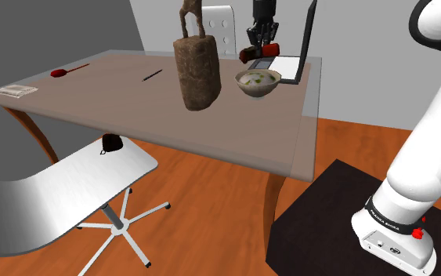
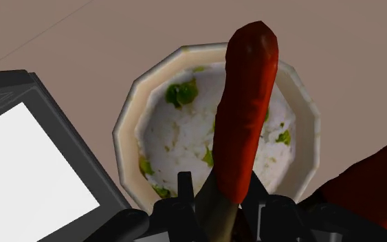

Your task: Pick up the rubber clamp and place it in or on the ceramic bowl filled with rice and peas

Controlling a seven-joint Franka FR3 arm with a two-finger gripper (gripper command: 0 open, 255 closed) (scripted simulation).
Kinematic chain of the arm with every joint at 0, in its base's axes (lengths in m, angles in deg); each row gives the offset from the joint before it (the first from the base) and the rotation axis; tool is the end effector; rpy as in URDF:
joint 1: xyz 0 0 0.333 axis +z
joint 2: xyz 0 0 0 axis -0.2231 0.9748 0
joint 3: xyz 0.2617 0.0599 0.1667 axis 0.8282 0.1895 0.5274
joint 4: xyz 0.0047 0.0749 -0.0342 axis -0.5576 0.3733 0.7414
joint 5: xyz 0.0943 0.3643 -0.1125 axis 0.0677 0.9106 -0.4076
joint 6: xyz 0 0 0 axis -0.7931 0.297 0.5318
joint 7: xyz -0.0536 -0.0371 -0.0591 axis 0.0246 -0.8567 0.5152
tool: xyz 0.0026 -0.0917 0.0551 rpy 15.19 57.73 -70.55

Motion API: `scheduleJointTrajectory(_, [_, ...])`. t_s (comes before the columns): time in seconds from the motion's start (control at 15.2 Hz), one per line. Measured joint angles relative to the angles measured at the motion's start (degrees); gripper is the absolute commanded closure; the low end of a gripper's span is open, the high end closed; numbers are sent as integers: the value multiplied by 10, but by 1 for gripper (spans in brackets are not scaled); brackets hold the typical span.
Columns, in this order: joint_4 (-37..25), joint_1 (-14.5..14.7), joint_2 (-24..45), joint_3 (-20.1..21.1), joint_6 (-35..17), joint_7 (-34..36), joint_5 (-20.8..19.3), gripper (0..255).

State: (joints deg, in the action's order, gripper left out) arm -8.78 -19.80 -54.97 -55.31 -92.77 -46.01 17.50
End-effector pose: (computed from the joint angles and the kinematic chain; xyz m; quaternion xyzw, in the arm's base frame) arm 0.5609 -0.0183 0.6624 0.9995 -0.0290 0.0039 0.0075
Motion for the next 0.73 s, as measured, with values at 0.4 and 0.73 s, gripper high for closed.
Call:
scheduleJointTrajectory(0.4, [70, -2, -18, -1, -53, -2, 2, 255])
scheduleJointTrajectory(0.73, [96, -1, -23, -1, -73, -1, 2, 255])
